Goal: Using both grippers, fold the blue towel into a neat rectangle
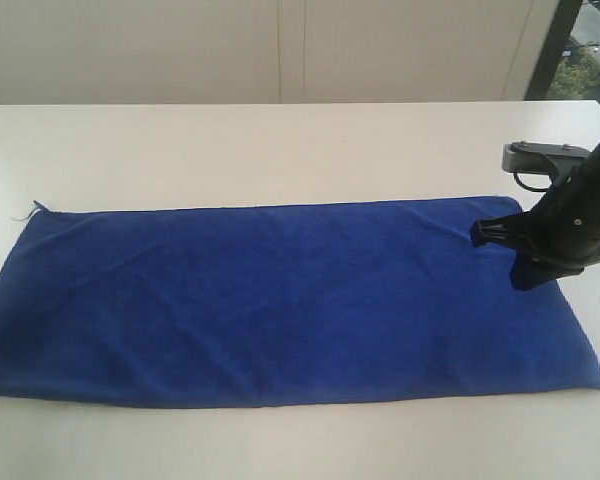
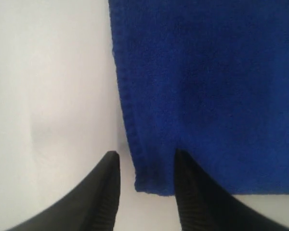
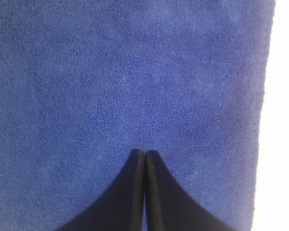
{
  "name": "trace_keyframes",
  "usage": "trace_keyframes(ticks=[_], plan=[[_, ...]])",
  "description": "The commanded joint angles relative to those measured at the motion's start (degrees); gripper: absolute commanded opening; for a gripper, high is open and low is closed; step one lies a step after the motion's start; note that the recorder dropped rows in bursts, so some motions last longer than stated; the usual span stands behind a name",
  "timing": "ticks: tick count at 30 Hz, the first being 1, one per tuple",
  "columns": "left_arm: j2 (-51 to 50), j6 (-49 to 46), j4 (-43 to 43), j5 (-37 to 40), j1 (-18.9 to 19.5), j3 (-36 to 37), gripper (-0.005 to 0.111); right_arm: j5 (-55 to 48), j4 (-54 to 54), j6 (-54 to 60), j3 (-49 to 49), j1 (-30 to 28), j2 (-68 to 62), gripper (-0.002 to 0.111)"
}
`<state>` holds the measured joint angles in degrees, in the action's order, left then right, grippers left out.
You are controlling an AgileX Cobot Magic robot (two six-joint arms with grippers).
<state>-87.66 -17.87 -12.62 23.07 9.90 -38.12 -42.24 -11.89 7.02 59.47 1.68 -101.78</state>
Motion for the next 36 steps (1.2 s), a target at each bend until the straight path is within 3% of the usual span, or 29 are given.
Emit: trace_keyframes(ticks=[1,4,11,22,30,34,36], plan=[[-1.4,-0.1,-2.4,0.7,-0.3,0.4,0.043,0.1,-0.2,0.8,-0.3,0.1,0.6,0.0],[-1.7,-0.1,-2.4,0.7,-0.3,0.4,0.038,0.1,-0.2,0.8,-0.3,0.1,0.6,0.0],[-1.7,-0.1,-3.0,1.2,-0.3,0.1,0.001,0.3,-0.2,0.8,-0.3,0.1,0.6,0.0],[-1.7,0.3,-7.0,15.9,-0.3,-7.4,0.0,0.7,-0.2,0.8,-0.3,0.1,0.6,0.0],[-1.7,2.5,-13.4,18.7,-0.3,-10.6,0.0,1.3,-0.2,0.8,-0.3,0.1,0.6,0.0],[-1.8,3.7,-9.4,17.9,-0.3,-10.6,0.0,1.3,-0.2,0.8,-0.3,0.1,0.6,0.0],[-1.8,8.8,-6.4,16.6,-0.3,-10.6,0.0,1.3,-0.2,0.8,-0.3,0.1,0.6,0.0]])
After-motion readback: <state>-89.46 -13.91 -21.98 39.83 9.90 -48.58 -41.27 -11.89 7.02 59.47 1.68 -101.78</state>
